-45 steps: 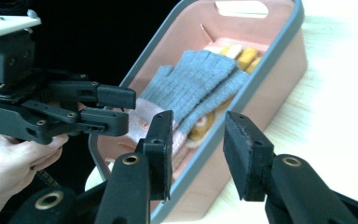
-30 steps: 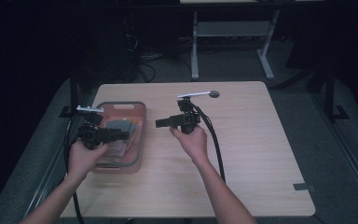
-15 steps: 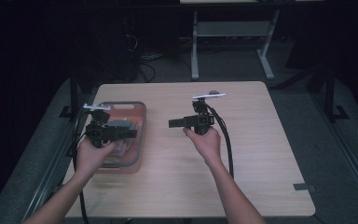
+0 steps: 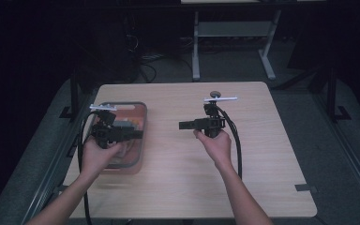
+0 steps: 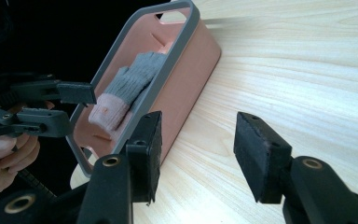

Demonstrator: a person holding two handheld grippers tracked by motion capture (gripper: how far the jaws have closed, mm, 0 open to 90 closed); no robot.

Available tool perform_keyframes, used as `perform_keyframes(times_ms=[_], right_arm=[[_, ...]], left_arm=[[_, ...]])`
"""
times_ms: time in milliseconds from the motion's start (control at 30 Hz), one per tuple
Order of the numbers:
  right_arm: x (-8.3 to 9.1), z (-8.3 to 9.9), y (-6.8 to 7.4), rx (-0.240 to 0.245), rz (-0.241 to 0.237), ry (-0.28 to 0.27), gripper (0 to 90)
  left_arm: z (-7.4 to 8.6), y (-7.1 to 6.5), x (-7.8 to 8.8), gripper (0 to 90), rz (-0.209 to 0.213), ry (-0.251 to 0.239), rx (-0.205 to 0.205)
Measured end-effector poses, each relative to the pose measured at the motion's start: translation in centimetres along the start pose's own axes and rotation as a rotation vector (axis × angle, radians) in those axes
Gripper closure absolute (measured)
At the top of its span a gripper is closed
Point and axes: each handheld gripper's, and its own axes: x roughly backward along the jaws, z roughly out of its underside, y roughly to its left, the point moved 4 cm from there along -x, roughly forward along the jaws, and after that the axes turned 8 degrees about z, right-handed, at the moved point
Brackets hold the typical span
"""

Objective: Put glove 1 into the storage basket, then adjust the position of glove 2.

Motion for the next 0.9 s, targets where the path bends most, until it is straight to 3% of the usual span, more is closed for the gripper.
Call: perform_keyframes(times_ms=[900], right_arm=[[1.3,0.7,-2.0,-0.026,0.029,-0.004,50.3]], left_arm=[[-0.2,-1.1,-1.4,39.6,0.021,0.014,-0.022]])
